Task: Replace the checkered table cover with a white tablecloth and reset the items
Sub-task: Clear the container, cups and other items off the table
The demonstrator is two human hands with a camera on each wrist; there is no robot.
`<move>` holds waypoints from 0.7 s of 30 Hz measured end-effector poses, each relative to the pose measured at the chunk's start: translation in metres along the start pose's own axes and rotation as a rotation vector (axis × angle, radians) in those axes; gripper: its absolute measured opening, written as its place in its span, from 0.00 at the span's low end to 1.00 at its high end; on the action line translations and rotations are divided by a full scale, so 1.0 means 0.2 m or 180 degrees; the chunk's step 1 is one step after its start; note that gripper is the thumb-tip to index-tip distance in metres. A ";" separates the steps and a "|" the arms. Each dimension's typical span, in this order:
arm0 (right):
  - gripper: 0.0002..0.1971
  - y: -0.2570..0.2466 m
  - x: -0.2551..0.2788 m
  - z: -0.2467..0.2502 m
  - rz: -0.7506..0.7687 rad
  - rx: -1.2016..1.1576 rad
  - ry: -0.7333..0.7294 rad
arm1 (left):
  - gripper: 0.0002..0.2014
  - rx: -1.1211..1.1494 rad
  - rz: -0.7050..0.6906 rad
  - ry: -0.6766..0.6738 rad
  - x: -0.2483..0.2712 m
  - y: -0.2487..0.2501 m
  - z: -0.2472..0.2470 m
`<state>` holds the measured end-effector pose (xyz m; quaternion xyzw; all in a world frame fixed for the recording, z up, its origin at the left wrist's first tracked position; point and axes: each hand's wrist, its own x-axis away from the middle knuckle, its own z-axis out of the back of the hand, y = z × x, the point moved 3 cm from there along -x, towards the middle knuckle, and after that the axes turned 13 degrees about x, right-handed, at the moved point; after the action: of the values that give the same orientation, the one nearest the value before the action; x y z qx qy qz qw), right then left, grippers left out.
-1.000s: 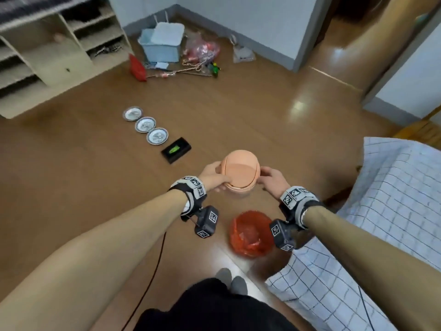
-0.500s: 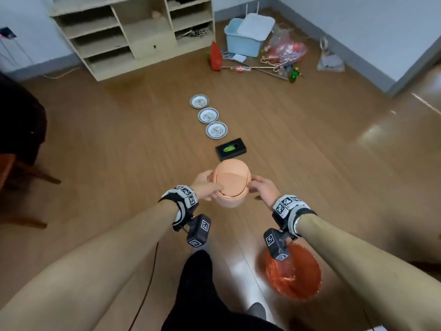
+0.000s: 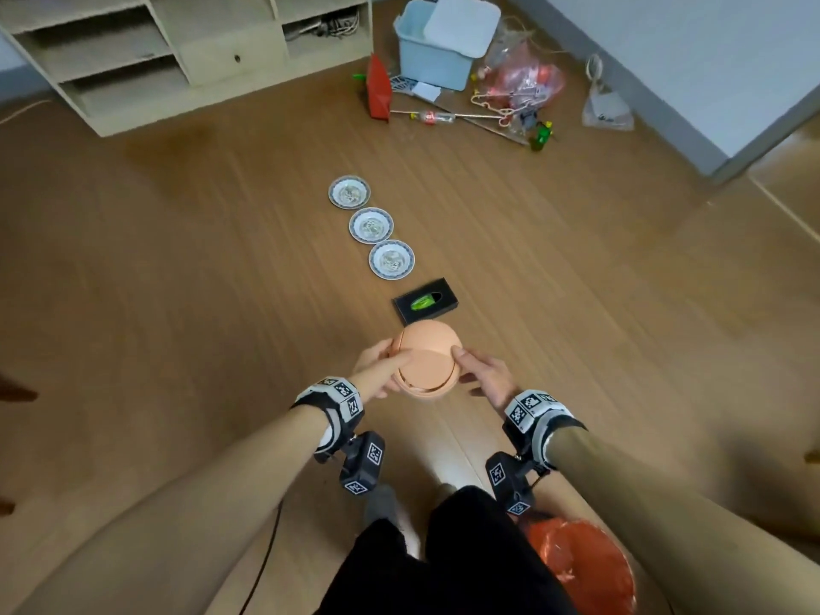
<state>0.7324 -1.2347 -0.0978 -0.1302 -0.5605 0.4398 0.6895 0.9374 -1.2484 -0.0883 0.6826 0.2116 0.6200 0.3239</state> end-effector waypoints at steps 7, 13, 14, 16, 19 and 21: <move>0.26 -0.18 -0.54 0.03 -0.0035 0.0083 0.0115 | 0.31 -0.0274 0.0169 -0.0005 -0.46 0.30 0.14; 0.24 -0.26 -0.97 0.11 -0.0140 -0.0156 0.0229 | 0.28 -0.0397 0.0548 -0.0012 -0.94 0.52 0.17; 0.25 -0.26 -1.03 0.13 -0.0162 -0.0216 0.0255 | 0.28 -0.0367 0.0607 -0.0017 -1.02 0.55 0.17; 0.24 -0.25 -1.15 0.16 -0.0276 -0.0301 0.0359 | 0.27 -0.0295 0.0714 -0.0010 -1.19 0.60 0.15; 0.15 -0.19 -1.31 0.18 -0.0541 -0.0438 0.0501 | 0.24 -0.0338 0.0706 -0.0048 -1.44 0.63 0.11; 0.12 -0.14 -1.44 0.20 -0.0677 -0.0595 0.0607 | 0.22 -0.0440 0.0722 -0.0122 -1.62 0.63 0.06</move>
<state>0.7151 -1.4795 -0.2545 -0.1748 -0.5416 0.2960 0.7671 0.8893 -1.5619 -0.2297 0.6898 0.0836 0.6526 0.3020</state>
